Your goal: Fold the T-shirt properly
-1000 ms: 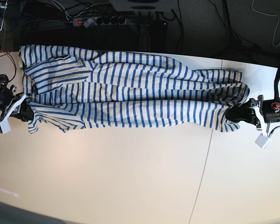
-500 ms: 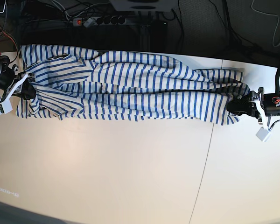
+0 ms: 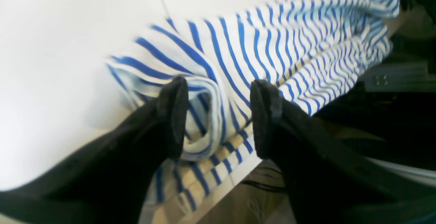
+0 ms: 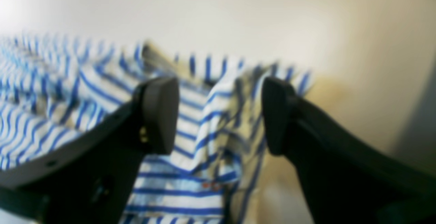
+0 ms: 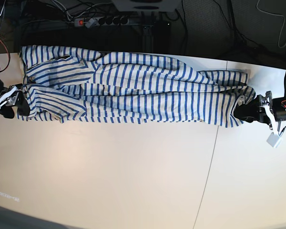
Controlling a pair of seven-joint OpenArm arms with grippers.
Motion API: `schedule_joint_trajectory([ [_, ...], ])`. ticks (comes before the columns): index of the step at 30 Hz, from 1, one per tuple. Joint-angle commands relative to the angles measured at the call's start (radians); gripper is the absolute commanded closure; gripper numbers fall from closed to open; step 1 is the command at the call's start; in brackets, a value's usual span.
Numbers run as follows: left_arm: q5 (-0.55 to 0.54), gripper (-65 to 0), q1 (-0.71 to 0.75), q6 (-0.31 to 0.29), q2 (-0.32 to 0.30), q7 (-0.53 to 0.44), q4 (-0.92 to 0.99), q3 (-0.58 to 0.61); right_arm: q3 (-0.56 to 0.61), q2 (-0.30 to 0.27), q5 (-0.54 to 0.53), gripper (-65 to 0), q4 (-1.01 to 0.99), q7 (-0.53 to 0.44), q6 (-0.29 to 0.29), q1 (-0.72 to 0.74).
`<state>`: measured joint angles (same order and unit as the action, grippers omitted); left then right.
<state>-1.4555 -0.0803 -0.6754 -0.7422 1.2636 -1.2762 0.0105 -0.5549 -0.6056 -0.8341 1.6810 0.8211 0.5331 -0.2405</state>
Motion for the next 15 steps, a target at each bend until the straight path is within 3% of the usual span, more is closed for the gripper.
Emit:
schedule_joint_trajectory([
  [1, -0.022, -32.4, -0.017, -0.023, -0.026, -0.015, -0.013, -0.032, -0.025, -0.023, -0.037, -38.0, 0.03, -0.02, 0.066, 0.007],
  [4, -0.028, -32.4, -0.016, -0.023, -0.026, -0.014, -0.013, -0.078, -0.03, -0.023, -0.088, -35.6, 0.06, -0.012, 0.066, 0.006],
  [5, -0.028, -32.4, -0.016, -0.023, -0.026, -0.014, -0.013, -0.086, -0.023, -0.023, -0.097, -28.8, 0.061, -0.012, 0.066, 0.006],
  [7, -0.028, -32.4, -0.016, -0.023, -0.026, -0.014, -0.013, -0.09, -0.005, -0.023, -0.102, -5.5, 0.061, -0.012, 0.066, 0.005],
  [8, -0.028, -32.4, -0.013, -0.023, -0.026, -0.019, -0.013, -0.09, 0.006, -0.023, -0.106, 0.0, 0.061, -0.012, 0.066, 0.002],
  [15, -0.002, -34.5, 0.024, -0.023, -0.025, -0.062, -0.013, -0.09, 0.126, -0.006, -0.013, 0.0, 0.03, -0.013, 0.066, -0.001],
])
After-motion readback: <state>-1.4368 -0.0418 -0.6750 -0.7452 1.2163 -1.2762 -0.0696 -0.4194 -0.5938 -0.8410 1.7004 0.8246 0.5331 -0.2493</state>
